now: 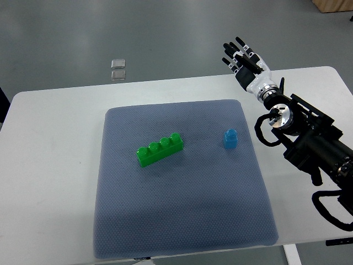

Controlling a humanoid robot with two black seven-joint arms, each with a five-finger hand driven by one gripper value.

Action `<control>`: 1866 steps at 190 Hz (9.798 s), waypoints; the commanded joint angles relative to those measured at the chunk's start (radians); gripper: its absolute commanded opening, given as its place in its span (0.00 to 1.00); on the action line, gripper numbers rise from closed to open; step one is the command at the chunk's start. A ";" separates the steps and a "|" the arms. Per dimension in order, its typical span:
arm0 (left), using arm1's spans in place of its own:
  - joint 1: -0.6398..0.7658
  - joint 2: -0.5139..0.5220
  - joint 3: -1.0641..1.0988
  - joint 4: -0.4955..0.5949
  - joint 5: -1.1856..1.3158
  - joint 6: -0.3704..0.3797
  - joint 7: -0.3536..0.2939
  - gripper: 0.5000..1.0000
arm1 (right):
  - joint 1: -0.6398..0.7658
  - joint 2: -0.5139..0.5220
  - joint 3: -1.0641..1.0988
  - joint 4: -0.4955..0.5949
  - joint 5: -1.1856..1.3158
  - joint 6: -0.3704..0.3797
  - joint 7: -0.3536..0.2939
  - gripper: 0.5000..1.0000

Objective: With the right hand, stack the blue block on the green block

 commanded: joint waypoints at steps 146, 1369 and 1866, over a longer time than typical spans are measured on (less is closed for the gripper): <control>0.001 0.000 0.001 0.011 0.000 0.000 -0.005 1.00 | 0.005 -0.003 0.005 0.000 0.012 -0.009 0.001 0.83; 0.001 0.000 0.001 0.011 0.000 0.000 -0.005 1.00 | 0.374 -0.341 -1.029 0.563 -1.154 0.063 -0.361 0.55; 0.001 0.000 0.001 0.011 0.000 0.000 -0.005 1.00 | 0.396 -0.241 -0.968 0.675 -1.413 -0.199 -0.118 0.04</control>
